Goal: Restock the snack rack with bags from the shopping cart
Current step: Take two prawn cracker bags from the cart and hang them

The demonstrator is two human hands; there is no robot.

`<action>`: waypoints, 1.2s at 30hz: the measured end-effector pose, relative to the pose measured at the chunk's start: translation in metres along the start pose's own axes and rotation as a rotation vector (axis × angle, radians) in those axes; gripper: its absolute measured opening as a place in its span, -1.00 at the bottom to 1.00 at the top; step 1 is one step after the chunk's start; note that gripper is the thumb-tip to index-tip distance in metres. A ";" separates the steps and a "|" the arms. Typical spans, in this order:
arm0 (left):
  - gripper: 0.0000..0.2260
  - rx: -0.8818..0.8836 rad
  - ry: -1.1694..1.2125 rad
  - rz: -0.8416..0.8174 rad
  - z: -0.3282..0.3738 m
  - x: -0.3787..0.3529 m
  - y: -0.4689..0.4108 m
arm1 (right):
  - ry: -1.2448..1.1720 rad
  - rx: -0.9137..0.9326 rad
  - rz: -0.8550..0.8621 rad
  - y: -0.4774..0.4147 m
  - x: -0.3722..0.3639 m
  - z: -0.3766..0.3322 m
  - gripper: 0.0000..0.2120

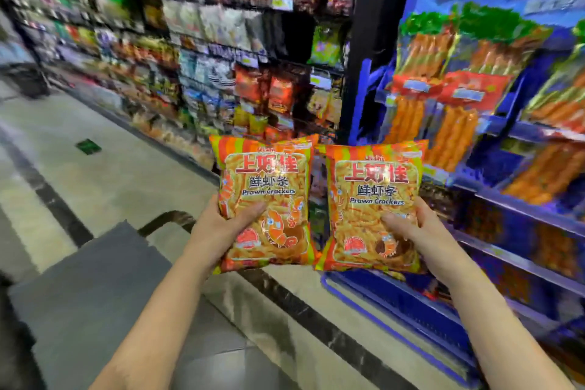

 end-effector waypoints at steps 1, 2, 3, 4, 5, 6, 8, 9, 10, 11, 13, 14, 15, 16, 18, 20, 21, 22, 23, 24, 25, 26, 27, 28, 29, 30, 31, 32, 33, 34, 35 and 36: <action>-0.08 -0.006 0.011 0.008 0.005 0.017 -0.003 | 0.001 -0.002 -0.024 -0.008 -0.019 -0.005 -0.48; -0.08 -0.008 0.029 0.021 0.008 0.033 -0.006 | 0.000 -0.007 -0.045 -0.018 -0.035 -0.009 -0.43; -0.10 -0.008 0.038 0.037 0.012 0.046 -0.009 | 0.001 -0.011 -0.061 -0.028 -0.050 -0.013 -0.40; -0.15 -0.012 0.037 0.052 0.016 0.059 -0.013 | -0.001 -0.006 -0.075 -0.038 -0.064 -0.017 -0.39; -0.22 -0.025 0.035 0.061 0.020 0.069 -0.017 | 0.005 0.007 -0.086 -0.049 -0.078 -0.021 -0.41; -0.28 -0.034 0.039 0.073 0.022 0.080 -0.023 | 0.012 0.020 -0.098 -0.061 -0.090 -0.025 -0.43; -0.30 -0.035 0.035 0.116 0.026 0.100 -0.039 | 0.020 0.033 -0.114 -0.088 -0.111 -0.031 -0.38; -0.26 -0.037 0.031 0.130 0.028 0.109 -0.050 | 0.023 0.038 -0.120 -0.102 -0.120 -0.033 -0.34; -0.21 -0.040 0.031 0.139 0.030 0.117 -0.062 | 0.023 0.042 -0.125 -0.118 -0.128 -0.035 -0.32; -0.17 -0.045 0.034 0.147 0.033 0.123 -0.074 | 0.019 0.046 -0.133 -0.133 -0.135 -0.037 -0.32; -0.13 -0.046 0.035 0.151 0.042 0.128 -0.104 | 0.003 0.052 -0.150 -0.167 -0.146 -0.040 -0.37; -0.11 -0.048 0.035 0.148 0.047 0.128 -0.120 | -0.009 0.060 -0.155 -0.184 -0.150 -0.042 -0.40; -0.10 -0.044 0.032 0.144 0.051 0.128 -0.136 | -0.014 0.070 -0.154 -0.201 -0.153 -0.045 -0.42; -0.08 -0.035 0.026 0.143 0.055 0.127 -0.153 | -0.016 0.078 -0.144 -0.217 -0.154 -0.047 -0.43; -0.07 -0.034 0.019 0.125 0.063 0.123 -0.186 | -0.030 0.089 -0.136 -0.249 -0.155 -0.053 -0.44; -0.18 -0.040 0.011 0.127 0.071 0.120 -0.216 | -0.043 0.095 -0.136 -0.277 -0.156 -0.059 -0.45; -0.29 -0.046 0.001 0.112 0.074 0.118 -0.231 | -0.046 0.094 -0.133 -0.290 -0.155 -0.061 -0.46; -0.40 -0.044 -0.006 0.093 0.076 0.116 -0.244 | -0.050 0.087 -0.124 -0.302 -0.154 -0.063 -0.45; -0.45 -0.035 -0.010 0.077 0.075 0.116 -0.258 | -0.049 0.082 -0.111 -0.313 -0.152 -0.064 -0.44; -0.44 -0.025 -0.014 0.071 0.074 0.116 -0.273 | -0.054 0.081 -0.100 -0.324 -0.151 -0.066 -0.43; -0.39 -0.017 -0.015 0.066 0.073 0.117 -0.284 | -0.057 0.084 -0.095 -0.331 -0.150 -0.067 -0.42; -0.31 -0.008 -0.007 0.064 0.073 0.118 -0.299 | -0.059 0.083 -0.085 -0.339 -0.150 -0.068 -0.41; -0.24 0.001 0.002 0.058 0.073 0.118 -0.317 | -0.057 0.078 -0.067 -0.350 -0.149 -0.069 -0.40; -0.20 0.010 0.004 0.049 0.072 0.117 -0.334 | -0.056 0.072 -0.049 -0.360 -0.149 -0.069 -0.40; -0.20 0.014 -0.003 0.029 0.073 0.116 -0.354 | -0.056 0.070 -0.035 -0.370 -0.149 -0.069 -0.40; -0.21 0.020 -0.011 0.009 0.073 0.115 -0.372 | -0.056 0.064 -0.016 -0.380 -0.149 -0.067 -0.41; -0.22 0.023 -0.010 -0.015 0.072 0.113 -0.390 | -0.058 0.056 0.006 -0.390 -0.150 -0.065 -0.41; -0.23 0.023 -0.009 -0.044 0.072 0.112 -0.407 | -0.059 0.046 0.032 -0.398 -0.151 -0.064 -0.38; -0.27 0.023 -0.013 -0.079 0.070 0.111 -0.426 | -0.061 0.043 0.056 -0.408 -0.152 -0.062 -0.33; -0.34 0.022 -0.025 -0.107 0.069 0.110 -0.444 | -0.064 0.041 0.084 -0.416 -0.154 -0.060 -0.27; -0.40 0.024 -0.036 -0.129 0.067 0.111 -0.463 | -0.069 0.036 0.120 -0.424 -0.155 -0.057 -0.22; -0.42 0.029 -0.048 -0.148 0.065 0.112 -0.482 | -0.079 0.029 0.155 -0.433 -0.158 -0.056 -0.23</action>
Point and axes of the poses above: each hand's wrist, its own y-axis away from the middle knuckle, its own x-axis out of the back of the hand, z = x × y, the point moved 6 cm from there along -y, towards the middle knuckle, and after that the axes turned 13 degrees about y, right-handed, at the moved point
